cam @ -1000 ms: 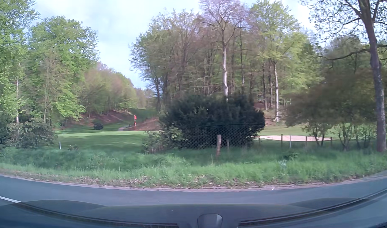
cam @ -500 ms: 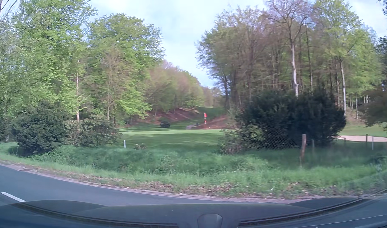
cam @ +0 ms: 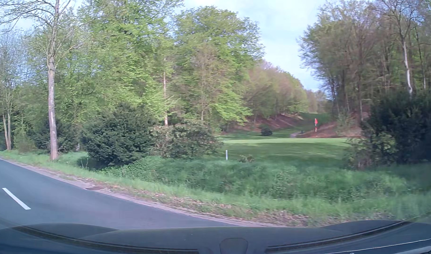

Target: Follow the waypoints while adhering to traffic rules and regulations

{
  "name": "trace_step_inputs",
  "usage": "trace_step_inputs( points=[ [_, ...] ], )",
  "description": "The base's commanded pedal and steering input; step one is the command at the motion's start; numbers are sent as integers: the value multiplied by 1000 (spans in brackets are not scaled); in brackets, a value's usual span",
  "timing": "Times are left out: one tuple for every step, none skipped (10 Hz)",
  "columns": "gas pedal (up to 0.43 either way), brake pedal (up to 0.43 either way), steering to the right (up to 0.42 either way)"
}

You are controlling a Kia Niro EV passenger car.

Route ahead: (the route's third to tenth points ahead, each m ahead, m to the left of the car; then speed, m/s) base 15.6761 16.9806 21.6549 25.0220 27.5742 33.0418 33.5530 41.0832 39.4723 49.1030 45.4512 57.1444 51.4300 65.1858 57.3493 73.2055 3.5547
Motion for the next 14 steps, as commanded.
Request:
trace_step_inputs(
  points=[
    [150, 0, -662],
    [157, 0, -628],
    [157, 0, -590],
    [157, 0, -546],
    [157, 0, -512],
    [157, 0, -483],
    [157, 0, -462],
    [157, 0, -457],
    [157, 0, -452],
    [157, 0, -440],
    [157, 0, -415],
    [150, 0, -381],
    [150, 0, -315],
    [150, 0, -256]
  ],
)
